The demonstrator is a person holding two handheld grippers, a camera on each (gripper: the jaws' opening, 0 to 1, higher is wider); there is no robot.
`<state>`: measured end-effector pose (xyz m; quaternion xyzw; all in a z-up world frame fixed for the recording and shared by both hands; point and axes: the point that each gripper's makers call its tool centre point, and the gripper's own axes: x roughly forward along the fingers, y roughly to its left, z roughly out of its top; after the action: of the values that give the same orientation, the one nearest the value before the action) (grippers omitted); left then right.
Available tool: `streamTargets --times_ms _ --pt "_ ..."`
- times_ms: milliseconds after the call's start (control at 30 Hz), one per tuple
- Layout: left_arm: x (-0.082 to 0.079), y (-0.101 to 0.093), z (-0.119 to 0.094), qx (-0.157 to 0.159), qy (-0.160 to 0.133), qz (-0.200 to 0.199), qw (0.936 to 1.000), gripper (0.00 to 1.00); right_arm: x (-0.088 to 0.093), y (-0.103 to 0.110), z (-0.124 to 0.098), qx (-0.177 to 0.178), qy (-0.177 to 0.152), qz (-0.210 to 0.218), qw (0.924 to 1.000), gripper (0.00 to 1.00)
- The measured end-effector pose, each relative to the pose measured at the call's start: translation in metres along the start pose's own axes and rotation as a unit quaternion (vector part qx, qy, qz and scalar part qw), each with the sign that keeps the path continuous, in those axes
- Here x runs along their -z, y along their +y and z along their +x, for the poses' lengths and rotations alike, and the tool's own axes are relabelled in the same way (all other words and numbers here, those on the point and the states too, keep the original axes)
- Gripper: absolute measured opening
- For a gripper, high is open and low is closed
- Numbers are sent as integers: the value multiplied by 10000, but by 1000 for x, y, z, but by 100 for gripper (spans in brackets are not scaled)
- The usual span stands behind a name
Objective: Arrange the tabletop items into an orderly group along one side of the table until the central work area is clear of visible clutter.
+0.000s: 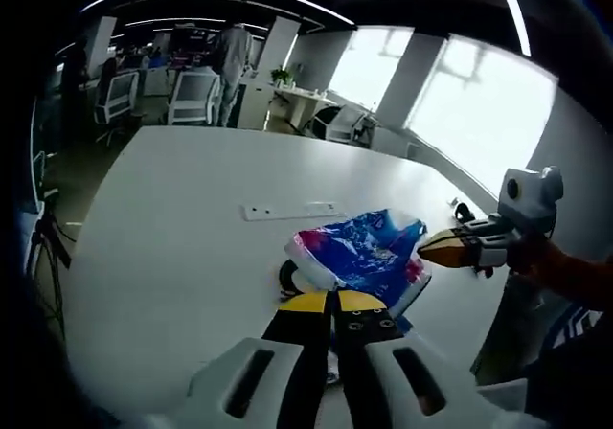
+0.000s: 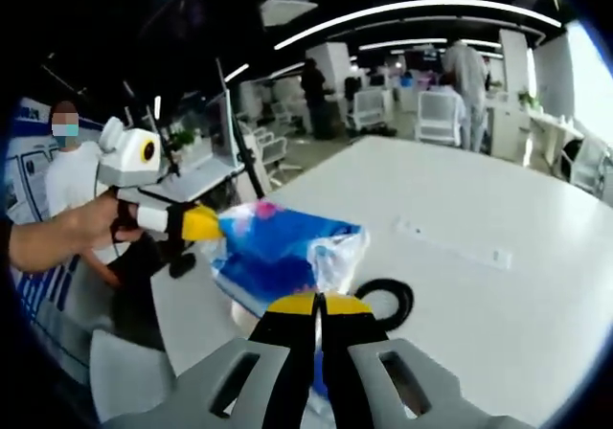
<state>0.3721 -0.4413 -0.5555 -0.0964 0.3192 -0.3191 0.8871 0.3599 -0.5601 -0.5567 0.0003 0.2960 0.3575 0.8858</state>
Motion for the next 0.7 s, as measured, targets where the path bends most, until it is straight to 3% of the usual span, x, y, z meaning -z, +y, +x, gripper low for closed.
streamTargets --times_ms 700 --pt "21 -35 23 254 167 51 9995 0 33 -19 -27 176 112 140 9997 0"
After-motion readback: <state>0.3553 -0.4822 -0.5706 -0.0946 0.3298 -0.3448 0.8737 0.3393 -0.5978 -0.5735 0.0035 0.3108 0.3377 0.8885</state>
